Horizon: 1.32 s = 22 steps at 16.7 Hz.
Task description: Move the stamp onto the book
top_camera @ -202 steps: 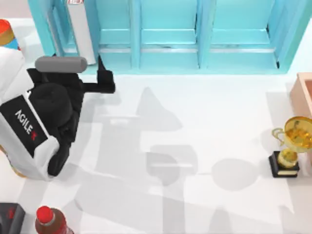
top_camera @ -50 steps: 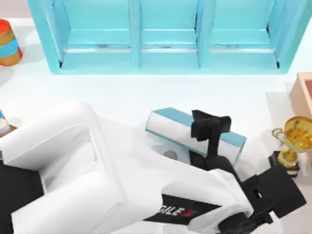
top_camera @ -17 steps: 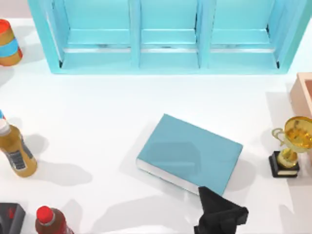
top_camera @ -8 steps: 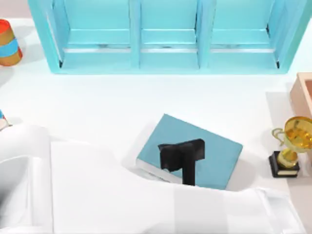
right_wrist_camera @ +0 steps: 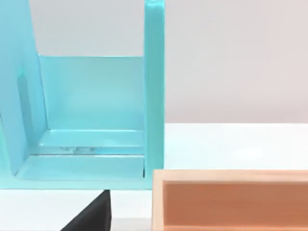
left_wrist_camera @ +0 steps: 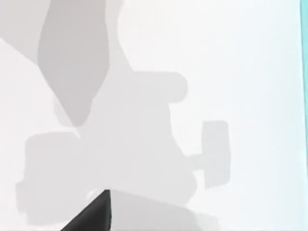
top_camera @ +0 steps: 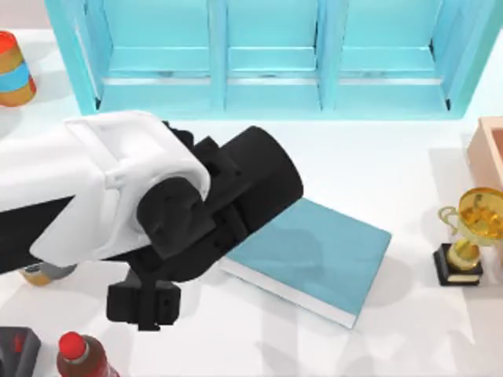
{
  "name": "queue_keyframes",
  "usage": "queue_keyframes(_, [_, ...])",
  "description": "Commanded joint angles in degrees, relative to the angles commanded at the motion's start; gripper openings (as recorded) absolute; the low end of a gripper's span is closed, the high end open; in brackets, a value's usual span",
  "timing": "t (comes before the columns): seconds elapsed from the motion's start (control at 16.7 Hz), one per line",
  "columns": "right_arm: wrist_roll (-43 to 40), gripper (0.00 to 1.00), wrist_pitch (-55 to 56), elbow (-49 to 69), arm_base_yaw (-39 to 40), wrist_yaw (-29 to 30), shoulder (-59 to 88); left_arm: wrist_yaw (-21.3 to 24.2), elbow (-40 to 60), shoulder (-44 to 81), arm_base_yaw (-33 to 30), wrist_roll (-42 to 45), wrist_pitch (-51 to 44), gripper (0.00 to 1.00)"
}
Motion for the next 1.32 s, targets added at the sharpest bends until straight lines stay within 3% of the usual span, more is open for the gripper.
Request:
queue_keyframes(0.48, [0.0, 1.00, 0.0, 0.0, 0.0, 0.0, 0.0, 18.2, -27.6, -37.0, 29.1, 67.7, 24.7, 1.00])
queue_keyframes(0.78, [0.0, 1.00, 0.0, 0.0, 0.0, 0.0, 0.0, 28.0, -44.7, -59.7, 42.8, 105.0, 39.8, 1.00])
queue_keyframes(1.08, [0.0, 1.00, 0.0, 0.0, 0.0, 0.0, 0.0, 35.8, -57.7, -78.0, 50.6, 130.1, 52.1, 1.00])
queue_keyframes(1.32, [0.0, 1.00, 0.0, 0.0, 0.0, 0.0, 0.0, 39.4, -63.1, -86.2, 53.1, 139.6, 57.7, 1.00])
